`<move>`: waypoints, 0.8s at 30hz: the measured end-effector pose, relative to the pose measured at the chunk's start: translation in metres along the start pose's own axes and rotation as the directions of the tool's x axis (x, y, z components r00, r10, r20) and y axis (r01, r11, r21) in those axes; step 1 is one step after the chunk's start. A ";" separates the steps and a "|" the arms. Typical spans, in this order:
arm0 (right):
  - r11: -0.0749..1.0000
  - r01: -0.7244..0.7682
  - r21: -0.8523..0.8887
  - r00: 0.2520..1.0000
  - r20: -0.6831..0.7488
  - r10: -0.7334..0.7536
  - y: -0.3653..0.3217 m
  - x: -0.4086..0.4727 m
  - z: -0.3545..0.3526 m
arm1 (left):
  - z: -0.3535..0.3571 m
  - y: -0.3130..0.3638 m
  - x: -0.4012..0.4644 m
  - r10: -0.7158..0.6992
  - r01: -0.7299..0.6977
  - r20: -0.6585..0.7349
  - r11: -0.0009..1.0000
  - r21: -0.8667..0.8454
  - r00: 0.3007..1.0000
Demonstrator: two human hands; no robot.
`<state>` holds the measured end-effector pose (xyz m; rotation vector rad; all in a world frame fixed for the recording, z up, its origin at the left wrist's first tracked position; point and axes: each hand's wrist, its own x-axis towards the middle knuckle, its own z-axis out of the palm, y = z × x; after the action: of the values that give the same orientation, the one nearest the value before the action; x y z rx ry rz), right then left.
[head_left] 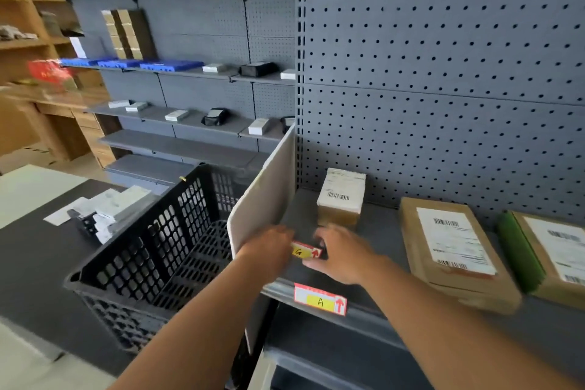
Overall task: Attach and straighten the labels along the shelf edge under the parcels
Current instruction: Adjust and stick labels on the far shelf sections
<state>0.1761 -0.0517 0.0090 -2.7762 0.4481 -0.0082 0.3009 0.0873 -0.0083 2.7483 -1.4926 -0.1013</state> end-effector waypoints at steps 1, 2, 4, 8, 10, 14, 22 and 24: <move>1.000 -0.001 0.000 1.000 0.008 0.001 -0.001 0.004 0.002 | 0.000 0.000 0.003 0.017 -0.017 -0.005 1.000 0.001 1.000; 1.000 -0.002 -0.001 1.000 0.013 0.002 -0.002 0.008 0.003 | 0.000 0.000 0.006 0.033 -0.032 -0.004 0.999 0.011 0.999; 1.000 -0.006 -0.002 1.000 0.028 0.006 -0.005 0.015 0.004 | 0.001 -0.001 0.012 0.057 -0.057 -0.007 0.998 0.034 0.998; 0.994 -0.074 0.080 0.995 0.067 0.068 -0.003 0.023 0.008 | 0.000 -0.002 0.018 0.059 -0.059 -0.006 0.998 0.000 0.998; 0.985 -0.121 0.126 0.989 0.097 0.109 -0.003 0.024 0.011 | 0.001 -0.002 0.017 0.054 -0.054 -0.007 0.998 -0.037 0.999; 0.976 -0.134 0.171 0.990 0.064 0.125 -0.006 0.023 0.013 | -0.005 -0.003 0.011 0.031 -0.037 -0.052 0.992 -0.119 0.998; 0.989 0.015 0.149 0.993 -0.118 0.003 0.000 -0.010 -0.023 | -0.028 -0.004 0.002 0.112 -0.190 -0.291 0.947 -0.258 0.950; 0.995 0.019 0.097 0.986 -0.167 -0.003 0.008 -0.026 -0.035 | -0.032 0.010 0.002 0.150 -0.241 -0.332 0.937 -0.253 0.931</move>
<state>0.1466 -0.0614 0.0405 -2.6918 0.4611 -0.2607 0.2957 0.0797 0.0238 2.2489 -1.5164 0.1009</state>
